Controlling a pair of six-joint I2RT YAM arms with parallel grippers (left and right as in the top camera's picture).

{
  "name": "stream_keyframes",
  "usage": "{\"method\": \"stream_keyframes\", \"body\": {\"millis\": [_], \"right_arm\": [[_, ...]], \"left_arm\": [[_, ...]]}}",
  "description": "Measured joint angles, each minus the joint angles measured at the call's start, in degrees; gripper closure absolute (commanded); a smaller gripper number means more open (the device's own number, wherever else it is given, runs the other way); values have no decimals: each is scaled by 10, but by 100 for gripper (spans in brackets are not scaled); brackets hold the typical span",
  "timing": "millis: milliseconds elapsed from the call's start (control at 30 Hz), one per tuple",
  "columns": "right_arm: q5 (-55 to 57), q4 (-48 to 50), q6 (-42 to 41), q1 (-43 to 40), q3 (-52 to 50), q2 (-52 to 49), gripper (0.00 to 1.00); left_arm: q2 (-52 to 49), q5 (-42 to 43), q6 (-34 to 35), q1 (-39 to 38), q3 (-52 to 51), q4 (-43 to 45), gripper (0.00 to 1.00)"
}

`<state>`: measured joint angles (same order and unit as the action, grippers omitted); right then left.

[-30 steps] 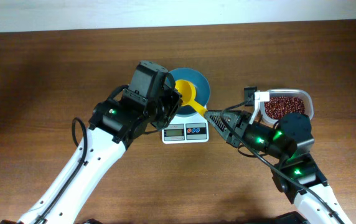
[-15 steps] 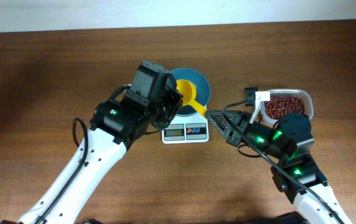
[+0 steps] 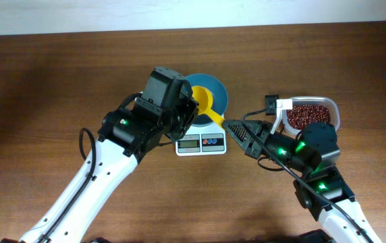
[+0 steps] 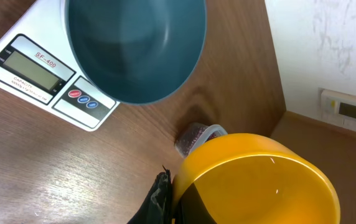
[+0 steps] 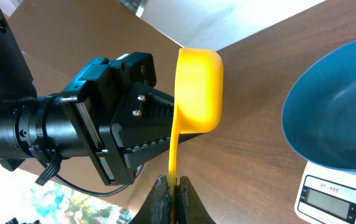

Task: Scoop item into bowl and weigh 50g on scale

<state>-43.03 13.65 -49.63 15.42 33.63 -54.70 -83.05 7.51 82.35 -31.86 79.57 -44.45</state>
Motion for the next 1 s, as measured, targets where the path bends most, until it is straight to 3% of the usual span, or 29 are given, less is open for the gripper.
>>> {"method": "stream_keyframes", "body": {"millis": [167, 233, 267, 300, 367, 433, 533, 600, 700, 733, 800, 1000], "right_arm": [[0, 0, -2, 0, 0, 0, 96], [0, 0, -2, 0, 0, 0, 96], [1, 0, -3, 0, 0, 0, 96], [1, 1, -4, 0, 0, 0, 96], [2, 1, -5, 0, 0, 0, 96], [4, 2, -8, 0, 0, 0, 96], [11, 5, -9, 0, 0, 0, 96], [19, 5, -6, 0, 0, 0, 96], [42, -14, 17, 0, 0, 0, 96], [53, -27, 24, 0, 0, 0, 96], [73, -33, 43, -2, 0, 0, 96], [82, -30, 73, -67, 0, 3, 96]], "left_arm": [[0, 0, 0, 0, 0, 0, 98], [0, 0, 0, 0, 0, 0, 78], [0, 0, 0, 0, 0, 0, 62], [0, 0, -3, 0, 0, -2, 57], [0, 0, -10, -2, 0, 0, 57], [0, 0, -24, -2, 0, 16, 67], [0, 0, -41, -2, 0, 34, 57], [0, 0, -51, -2, 0, 39, 44], [0, 0, -98, -2, 4, 46, 19], [0, 0, -112, -2, 10, 45, 18], [0, 0, -156, 1, 28, 40, 4], [46, -15, -292, 43, 73, -56, 1]]}}
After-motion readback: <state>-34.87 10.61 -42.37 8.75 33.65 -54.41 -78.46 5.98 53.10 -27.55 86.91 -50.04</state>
